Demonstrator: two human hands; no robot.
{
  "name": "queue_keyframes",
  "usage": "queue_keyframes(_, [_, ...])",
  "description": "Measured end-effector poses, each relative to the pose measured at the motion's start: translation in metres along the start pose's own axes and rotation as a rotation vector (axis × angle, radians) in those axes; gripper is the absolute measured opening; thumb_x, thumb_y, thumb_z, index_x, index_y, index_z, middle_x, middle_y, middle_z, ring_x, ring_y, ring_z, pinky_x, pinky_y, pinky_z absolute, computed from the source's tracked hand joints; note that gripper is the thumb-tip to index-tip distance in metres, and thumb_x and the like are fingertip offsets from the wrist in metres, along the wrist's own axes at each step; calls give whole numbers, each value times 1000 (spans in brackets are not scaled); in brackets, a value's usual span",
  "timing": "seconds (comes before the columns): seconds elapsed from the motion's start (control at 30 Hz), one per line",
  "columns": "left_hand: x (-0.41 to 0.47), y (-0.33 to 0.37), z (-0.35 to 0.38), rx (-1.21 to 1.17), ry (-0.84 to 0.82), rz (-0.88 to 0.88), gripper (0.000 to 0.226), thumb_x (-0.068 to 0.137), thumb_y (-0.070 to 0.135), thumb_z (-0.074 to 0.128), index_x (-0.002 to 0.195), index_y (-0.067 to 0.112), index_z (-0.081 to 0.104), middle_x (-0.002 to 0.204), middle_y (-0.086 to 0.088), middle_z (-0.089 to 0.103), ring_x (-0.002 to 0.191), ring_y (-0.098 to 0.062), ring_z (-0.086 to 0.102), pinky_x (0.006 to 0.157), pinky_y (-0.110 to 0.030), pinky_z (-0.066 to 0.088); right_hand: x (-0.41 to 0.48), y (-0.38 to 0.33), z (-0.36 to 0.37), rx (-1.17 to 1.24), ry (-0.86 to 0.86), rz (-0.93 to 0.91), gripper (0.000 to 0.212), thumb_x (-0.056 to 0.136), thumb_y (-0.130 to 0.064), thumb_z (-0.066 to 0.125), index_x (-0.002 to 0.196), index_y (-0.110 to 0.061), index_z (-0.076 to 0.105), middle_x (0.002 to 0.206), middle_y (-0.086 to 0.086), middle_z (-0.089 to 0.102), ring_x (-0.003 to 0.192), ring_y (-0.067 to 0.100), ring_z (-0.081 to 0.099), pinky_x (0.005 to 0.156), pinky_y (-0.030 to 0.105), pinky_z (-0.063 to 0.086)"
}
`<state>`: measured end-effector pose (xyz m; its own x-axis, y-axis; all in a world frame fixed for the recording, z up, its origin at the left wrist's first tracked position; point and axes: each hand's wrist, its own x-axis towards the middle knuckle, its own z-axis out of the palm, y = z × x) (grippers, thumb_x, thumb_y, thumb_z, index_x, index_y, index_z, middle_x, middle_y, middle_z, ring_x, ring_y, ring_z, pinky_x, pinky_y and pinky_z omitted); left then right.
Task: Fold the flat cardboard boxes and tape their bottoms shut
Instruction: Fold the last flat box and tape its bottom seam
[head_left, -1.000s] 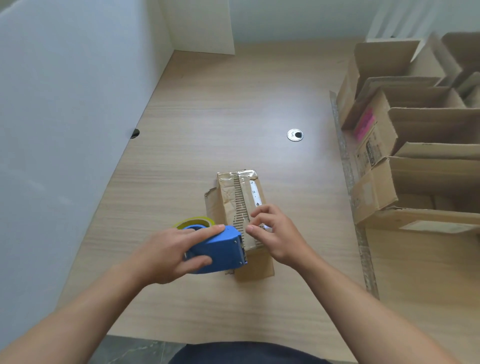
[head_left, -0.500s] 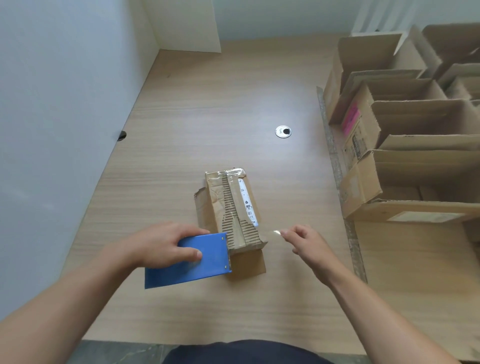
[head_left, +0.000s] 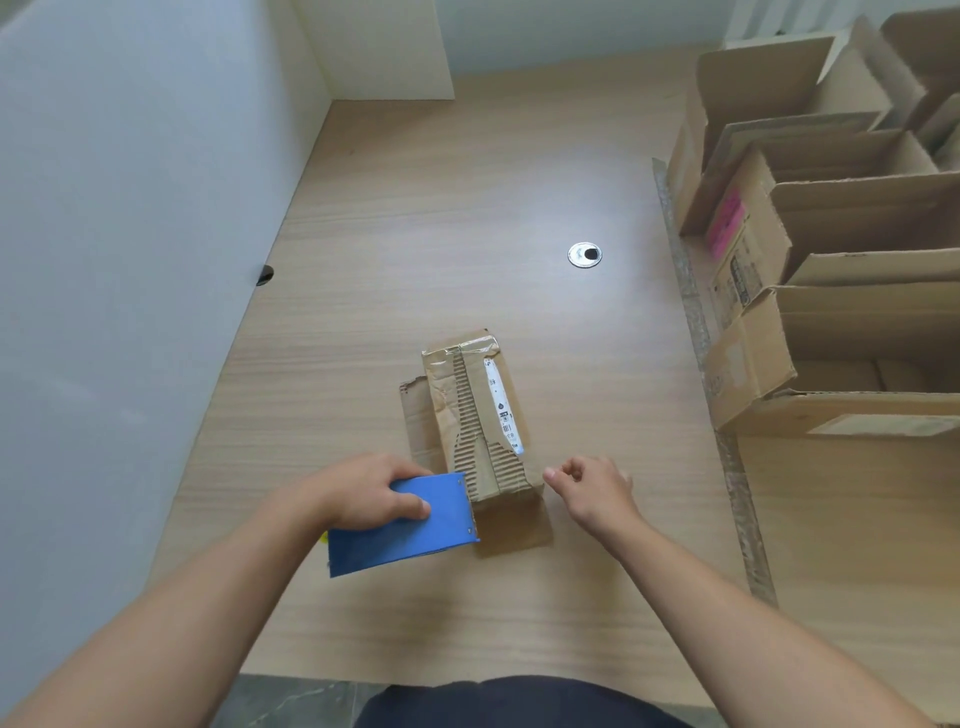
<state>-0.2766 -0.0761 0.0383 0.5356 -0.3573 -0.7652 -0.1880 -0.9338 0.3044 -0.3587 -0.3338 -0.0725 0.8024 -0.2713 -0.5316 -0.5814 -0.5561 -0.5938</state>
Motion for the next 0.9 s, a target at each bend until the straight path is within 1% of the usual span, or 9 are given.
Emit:
queue_keyframes(0.1, [0,-5,1,-36,-1,-5,24,88,45,61,103,63,56,100,25,66,92,0,61,73,-24,45,-1,-1,9,36,2,87,33,95,-51,54,111,-25,67,125,10,58,126,30,46,101,33,33])
queue_keyframes(0.17, [-1,-6,2,-37,-5,-9,28,88,45,61,110,62,57,100,25,66,92,1,61,71,-22,43,-5,0,10,101,42,116,47,94,-52,56,126,-18,60,130,14,51,127,32,44,105,35,35])
queue_keyframes(0.23, [-1,-6,3,-40,-7,-13,33,88,45,61,117,60,56,103,25,66,94,0,61,75,-23,45,-8,-1,7,130,82,103,41,93,-50,60,109,-13,63,115,13,57,115,30,51,95,35,40])
queue_keyframes(0.33, [0,-7,3,-48,-10,-14,36,88,45,61,120,61,56,105,24,67,97,-3,62,85,-28,50,-16,-7,1,242,-24,-4,44,99,-42,53,75,-6,66,68,2,60,76,23,56,66,31,39])
queue_keyframes(0.43, [-1,-10,2,-36,-26,-16,38,88,45,61,122,60,56,107,22,67,98,-5,63,89,-32,51,-22,-8,-5,360,-154,-105,40,96,-37,61,72,-5,65,71,-3,56,69,12,52,64,27,38])
queue_keyframes(0.57, [-2,-13,-1,-26,-31,-11,37,89,44,61,123,58,55,109,21,67,99,-7,63,89,-33,51,-17,-6,0,248,-110,-228,22,88,-23,74,72,-12,63,92,2,55,86,15,56,72,19,38])
queue_keyframes(0.73, [3,-9,1,-21,-27,-5,40,91,45,59,128,59,52,111,19,66,100,-9,62,92,-37,50,-10,4,10,-88,195,-494,15,88,-16,73,90,-4,64,101,10,55,92,30,54,82,40,46])
queue_keyframes(0.8, [4,-9,0,-28,-25,1,39,91,45,59,128,58,52,111,19,66,100,-10,62,92,-37,50,-8,1,8,-206,254,-597,31,84,-13,74,113,-8,62,119,14,55,104,36,54,88,46,47])
queue_keyframes(0.9, [3,-10,3,-34,-7,20,41,91,44,59,129,57,52,111,18,66,100,-11,62,92,-38,50,3,-13,7,-391,209,-877,74,73,-8,70,142,-20,48,147,15,45,132,37,43,96,46,43])
